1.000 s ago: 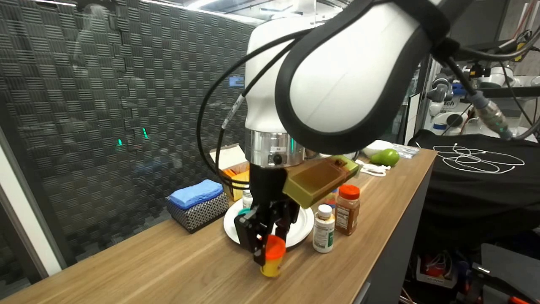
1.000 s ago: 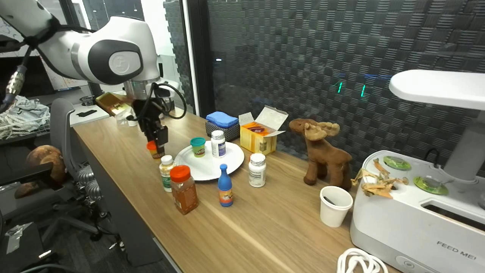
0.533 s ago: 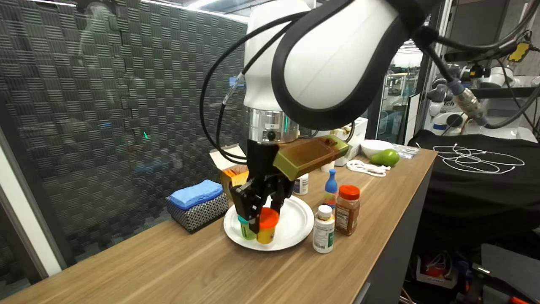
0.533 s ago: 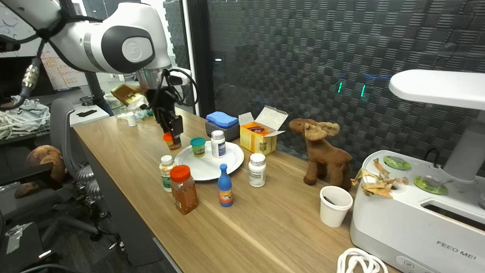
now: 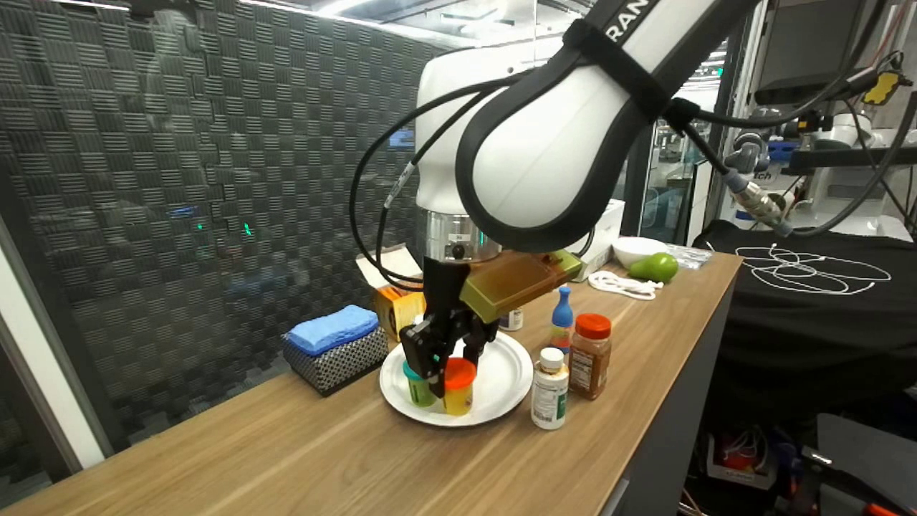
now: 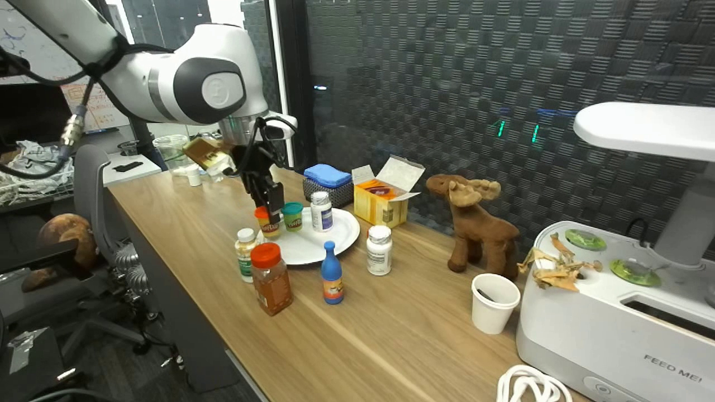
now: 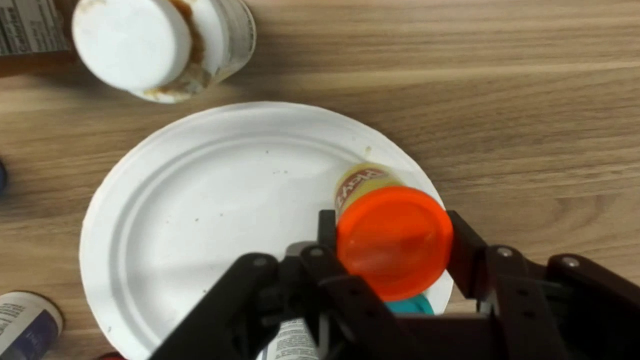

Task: Put all the containers and the orange plushie that are around the white plate on the white plate

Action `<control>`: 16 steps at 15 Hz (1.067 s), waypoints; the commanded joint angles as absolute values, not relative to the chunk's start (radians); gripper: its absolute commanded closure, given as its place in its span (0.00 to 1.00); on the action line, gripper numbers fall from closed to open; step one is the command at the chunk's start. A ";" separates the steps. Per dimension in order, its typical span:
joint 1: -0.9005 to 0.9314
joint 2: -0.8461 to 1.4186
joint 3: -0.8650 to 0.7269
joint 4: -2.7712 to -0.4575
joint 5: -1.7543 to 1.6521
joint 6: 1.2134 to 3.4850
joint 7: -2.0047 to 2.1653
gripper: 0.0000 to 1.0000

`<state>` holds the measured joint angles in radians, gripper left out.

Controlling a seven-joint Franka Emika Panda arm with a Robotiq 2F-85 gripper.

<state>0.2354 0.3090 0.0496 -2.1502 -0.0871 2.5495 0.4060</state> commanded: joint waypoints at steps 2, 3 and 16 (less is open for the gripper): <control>0.245 0.336 0.029 -2.108 -0.115 2.587 0.440 0.72; 0.246 0.336 0.023 -2.107 -0.119 2.593 0.443 0.72; 0.227 0.350 0.040 -2.131 -0.045 2.596 0.409 0.72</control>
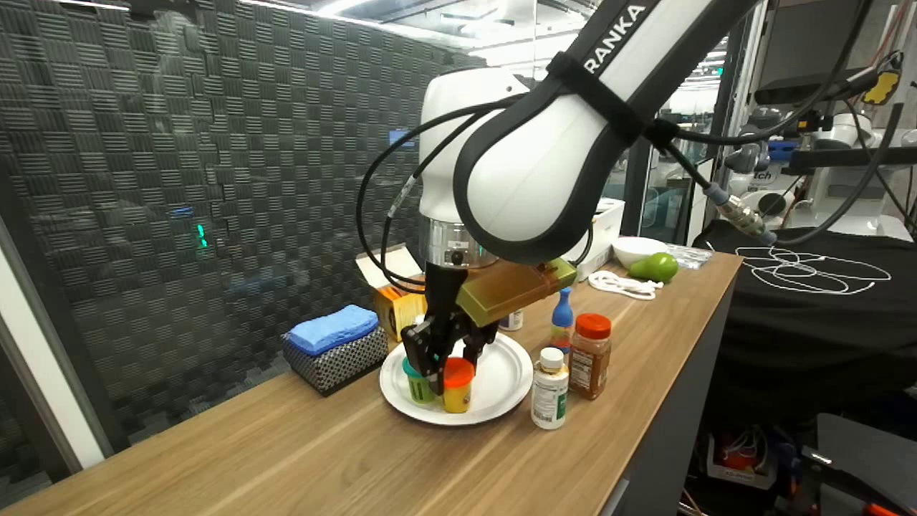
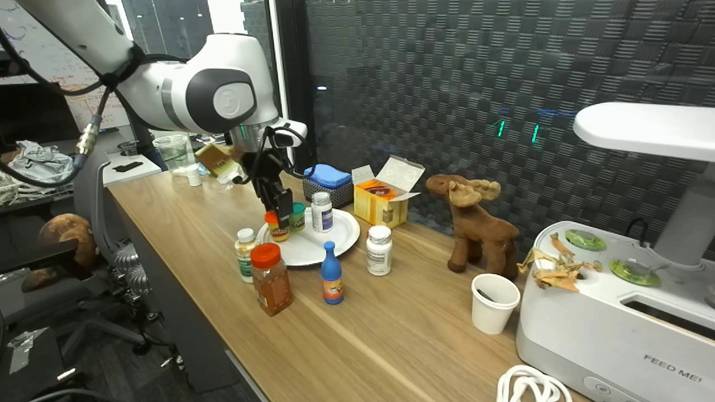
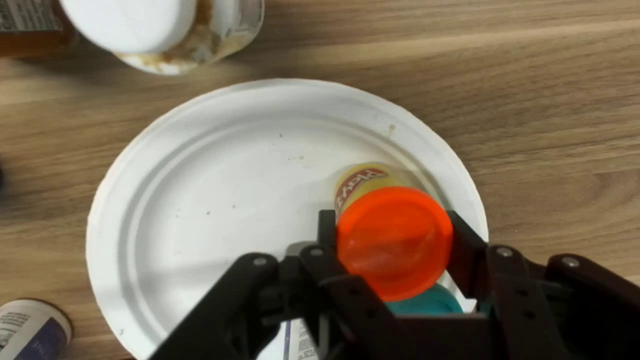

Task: Put all the containers and the orange plushie that are around the white plate on the white plate

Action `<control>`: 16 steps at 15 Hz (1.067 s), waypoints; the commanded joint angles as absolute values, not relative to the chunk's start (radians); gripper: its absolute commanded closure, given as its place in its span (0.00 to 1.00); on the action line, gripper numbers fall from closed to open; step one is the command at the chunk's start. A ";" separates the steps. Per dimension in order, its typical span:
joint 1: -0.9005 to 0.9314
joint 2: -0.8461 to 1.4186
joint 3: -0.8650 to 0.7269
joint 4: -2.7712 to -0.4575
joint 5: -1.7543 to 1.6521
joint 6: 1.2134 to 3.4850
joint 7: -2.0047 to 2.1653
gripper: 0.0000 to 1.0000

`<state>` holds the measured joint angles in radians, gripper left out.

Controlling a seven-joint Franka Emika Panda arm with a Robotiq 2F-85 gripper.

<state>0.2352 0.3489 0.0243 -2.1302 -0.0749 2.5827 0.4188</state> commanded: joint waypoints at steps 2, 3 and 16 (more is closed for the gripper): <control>0.227 0.348 0.043 -2.130 -0.036 2.595 0.403 0.22; 0.227 0.345 0.042 -2.131 -0.036 2.597 0.403 0.19; 0.203 0.120 0.012 -2.185 -0.076 2.490 0.448 0.00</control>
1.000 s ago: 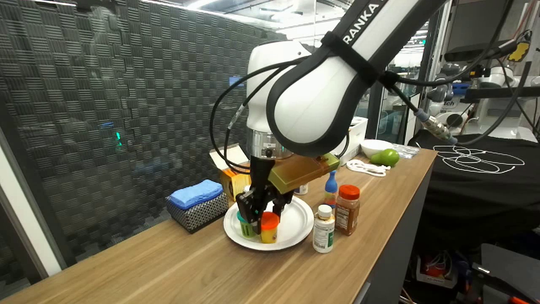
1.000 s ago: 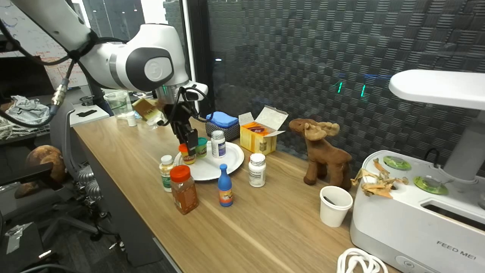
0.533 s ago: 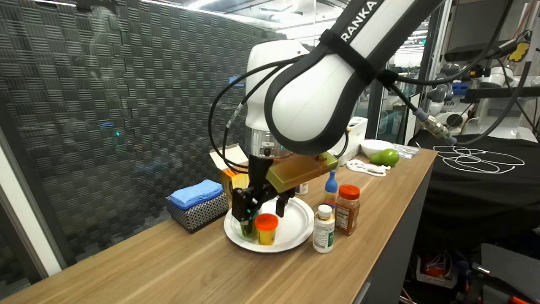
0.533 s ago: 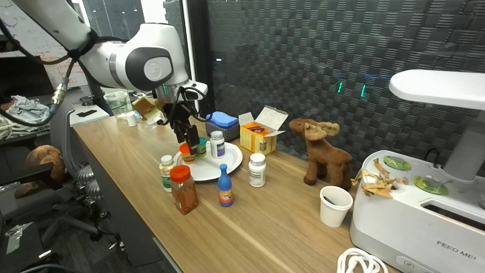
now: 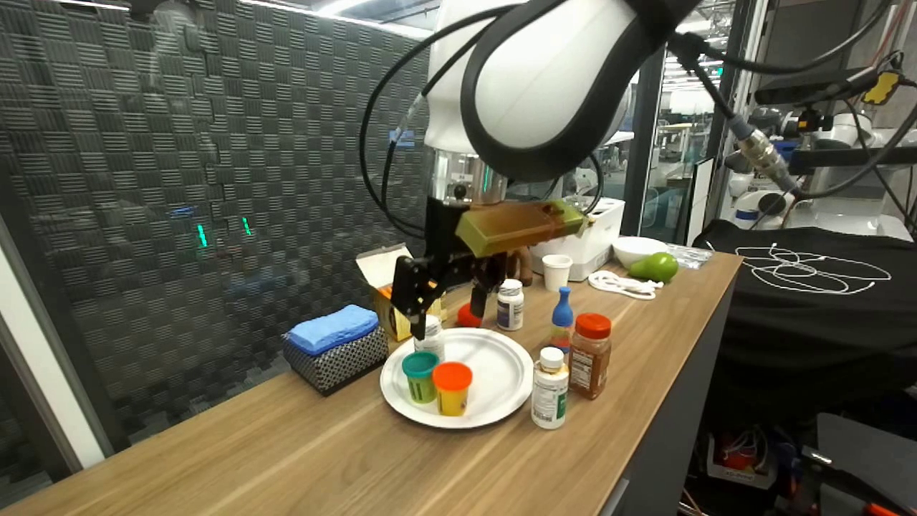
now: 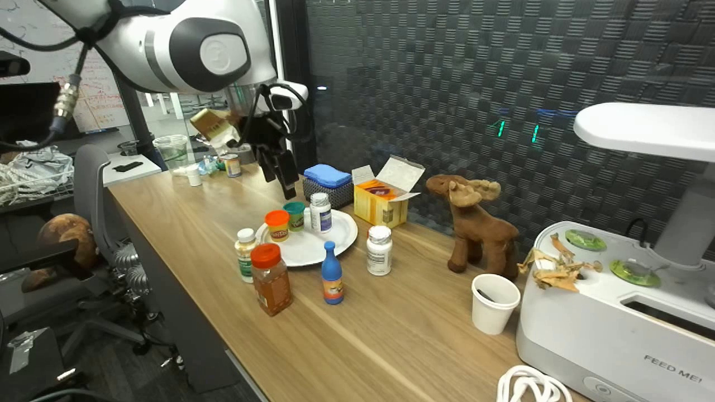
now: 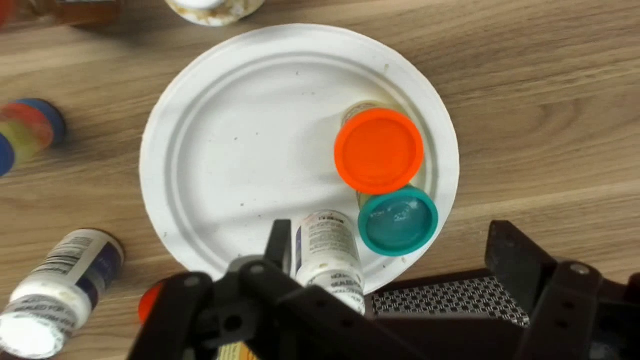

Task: Put all the containers and the orange plushie that are around the white plate on the white plate

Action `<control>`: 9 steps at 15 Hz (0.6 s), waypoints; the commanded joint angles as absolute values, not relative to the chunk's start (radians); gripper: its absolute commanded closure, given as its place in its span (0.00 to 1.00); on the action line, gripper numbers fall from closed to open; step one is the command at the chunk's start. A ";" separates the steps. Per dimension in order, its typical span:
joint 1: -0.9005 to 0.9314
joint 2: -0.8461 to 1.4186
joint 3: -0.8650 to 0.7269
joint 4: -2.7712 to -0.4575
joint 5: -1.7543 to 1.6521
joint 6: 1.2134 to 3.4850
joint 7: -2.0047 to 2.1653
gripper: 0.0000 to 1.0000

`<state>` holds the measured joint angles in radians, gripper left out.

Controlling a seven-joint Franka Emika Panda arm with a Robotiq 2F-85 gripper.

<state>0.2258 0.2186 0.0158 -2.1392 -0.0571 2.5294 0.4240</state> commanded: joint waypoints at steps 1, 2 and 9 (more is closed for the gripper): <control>0.188 0.104 0.011 -2.187 -0.076 2.480 0.442 0.00; 0.174 0.091 0.005 -2.188 -0.085 2.468 0.449 0.00; 0.102 -0.018 0.024 -2.259 -0.001 2.352 0.436 0.00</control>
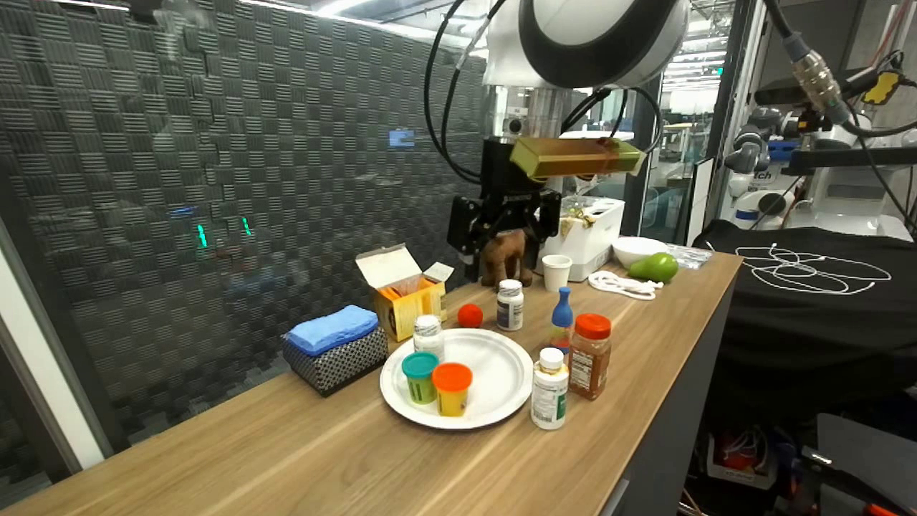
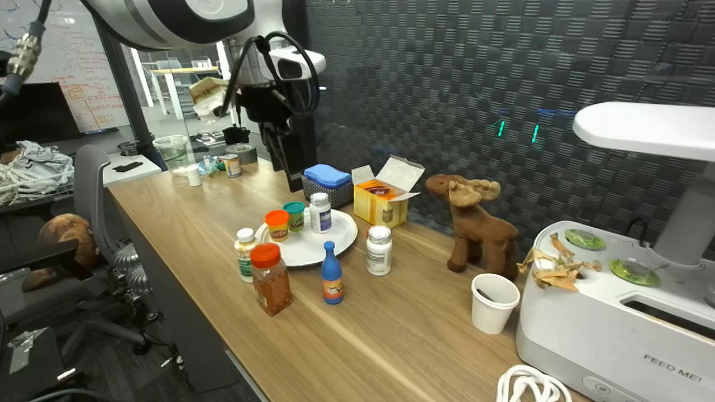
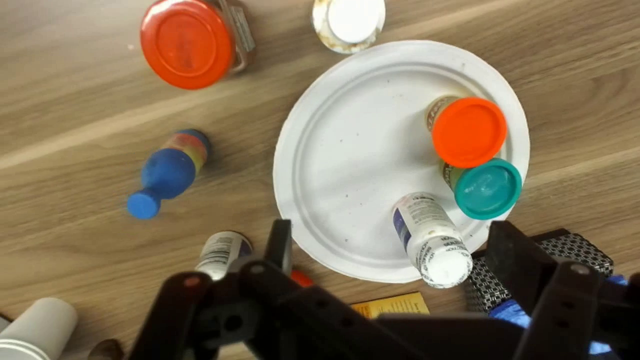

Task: Put all the containers and the orange plushie that are around the white plate on the white plate

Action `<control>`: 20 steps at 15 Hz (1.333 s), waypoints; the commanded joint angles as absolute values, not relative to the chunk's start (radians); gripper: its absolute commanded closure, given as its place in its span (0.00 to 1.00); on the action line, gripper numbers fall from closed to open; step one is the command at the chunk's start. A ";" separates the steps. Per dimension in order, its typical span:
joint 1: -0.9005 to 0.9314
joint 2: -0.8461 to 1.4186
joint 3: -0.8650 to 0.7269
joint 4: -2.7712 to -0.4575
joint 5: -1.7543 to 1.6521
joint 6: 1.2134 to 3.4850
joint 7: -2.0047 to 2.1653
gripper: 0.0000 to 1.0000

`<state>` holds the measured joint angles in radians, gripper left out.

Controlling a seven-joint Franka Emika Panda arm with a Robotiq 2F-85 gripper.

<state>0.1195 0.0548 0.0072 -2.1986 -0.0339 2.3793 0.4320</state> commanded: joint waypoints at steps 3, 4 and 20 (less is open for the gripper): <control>0.100 -0.043 0.034 -2.310 0.027 2.349 0.416 0.00; 0.105 -0.051 0.042 -2.328 0.038 2.346 0.403 0.00; 0.096 -0.030 0.075 -2.453 -0.026 2.556 0.497 0.00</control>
